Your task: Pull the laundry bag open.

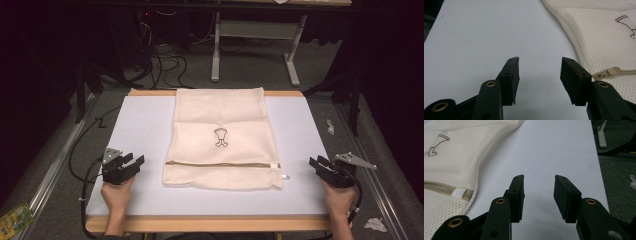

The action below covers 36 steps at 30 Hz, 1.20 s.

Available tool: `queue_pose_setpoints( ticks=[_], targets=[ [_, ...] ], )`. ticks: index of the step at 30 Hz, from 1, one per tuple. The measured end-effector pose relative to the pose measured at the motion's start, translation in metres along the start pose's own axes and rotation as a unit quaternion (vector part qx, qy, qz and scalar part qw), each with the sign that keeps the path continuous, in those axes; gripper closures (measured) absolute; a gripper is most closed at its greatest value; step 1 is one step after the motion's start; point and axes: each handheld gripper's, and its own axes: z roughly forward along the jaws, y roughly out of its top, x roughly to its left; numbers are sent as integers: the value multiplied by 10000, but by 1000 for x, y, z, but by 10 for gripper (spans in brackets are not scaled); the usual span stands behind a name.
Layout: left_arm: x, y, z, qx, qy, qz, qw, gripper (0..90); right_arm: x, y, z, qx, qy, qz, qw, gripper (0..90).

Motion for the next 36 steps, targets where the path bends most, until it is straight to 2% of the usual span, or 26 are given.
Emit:
queue_pose_setpoints(
  ticks=[21, 28, 36],
  targets=[
    [1, -3, 18, 233, 226, 81, 9994, 491, -3, -2, 12, 175, -130, 1, 9998, 608],
    [2, -3, 19, 252, 263, 61, 9993, 486, -2, -2, 15, 229, -198, 32, 9995, 604],
    [0, -3, 20, 293, 325, 143, 9989, 474, -1, -4, 18, 266, -239, 12, 9994, 592]
  ],
)
